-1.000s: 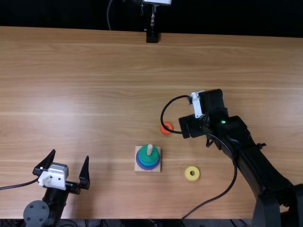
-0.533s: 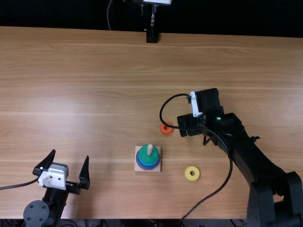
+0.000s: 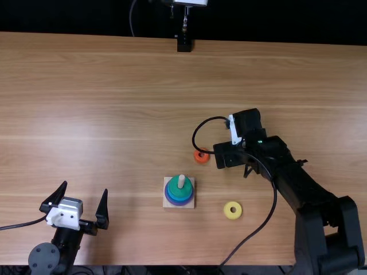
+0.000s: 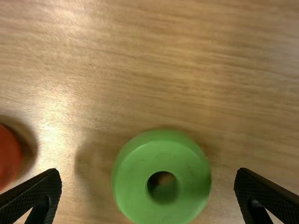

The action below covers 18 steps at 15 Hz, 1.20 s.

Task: Build the Hanoi tower: stack the rings onto the peg from bottom to top in this color order: purple, dark blue, light blue, dark green, light green, yellow, orange.

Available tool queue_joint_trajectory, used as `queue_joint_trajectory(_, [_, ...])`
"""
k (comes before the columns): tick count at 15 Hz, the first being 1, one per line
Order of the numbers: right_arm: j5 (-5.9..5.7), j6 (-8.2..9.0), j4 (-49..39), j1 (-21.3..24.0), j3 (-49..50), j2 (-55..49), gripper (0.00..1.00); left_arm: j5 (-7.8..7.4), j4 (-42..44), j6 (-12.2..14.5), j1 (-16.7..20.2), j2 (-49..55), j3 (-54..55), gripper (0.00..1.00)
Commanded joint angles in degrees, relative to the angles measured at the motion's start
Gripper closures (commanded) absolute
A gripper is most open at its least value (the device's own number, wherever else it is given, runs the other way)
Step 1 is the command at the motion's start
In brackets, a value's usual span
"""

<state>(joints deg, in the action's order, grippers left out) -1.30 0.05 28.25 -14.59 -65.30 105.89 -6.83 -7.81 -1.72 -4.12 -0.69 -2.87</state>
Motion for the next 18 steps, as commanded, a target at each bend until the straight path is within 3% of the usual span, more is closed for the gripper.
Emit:
queue_joint_trajectory(1, [0.14,0.47,0.0,0.4,-2.6,1.3,0.00,-1.19,-0.8,0.3,0.0,0.7,2.9,0.00])
queue_joint_trajectory(10, [0.14,0.37,0.1,0.4,-3.0,2.8,0.00,-1.19,-0.8,0.3,0.0,0.7,2.9,0.00])
queue_joint_trajectory(11, [0.25,0.47,0.0,0.4,-2.9,2.8,0.18,-1.19,-0.8,0.3,0.0,0.7,2.9,0.00])
queue_joint_trajectory(12, [0.25,0.47,0.0,0.4,-2.9,2.8,0.46,-1.19,-0.8,0.3,0.0,0.7,2.9,0.00])
queue_joint_trajectory(14, [0.56,0.47,-0.1,0.4,-2.6,2.8,0.89,-1.19,-0.8,0.3,0.0,0.7,2.9,0.00])
queue_joint_trajectory(15, [1.30,0.47,-0.1,0.4,-2.5,2.8,1.00,-1.19,-0.8,0.3,0.0,0.7,2.9,0.00])
queue_joint_trajectory(16, [1.83,0.47,-0.1,0.4,-2.6,2.8,1.00,-1.19,-0.8,0.3,0.0,0.7,2.9,0.00])
queue_joint_trajectory(18, [1.83,0.58,0.0,0.4,-3.0,2.8,1.00,-1.19,-0.8,0.3,0.0,0.7,2.9,0.00])
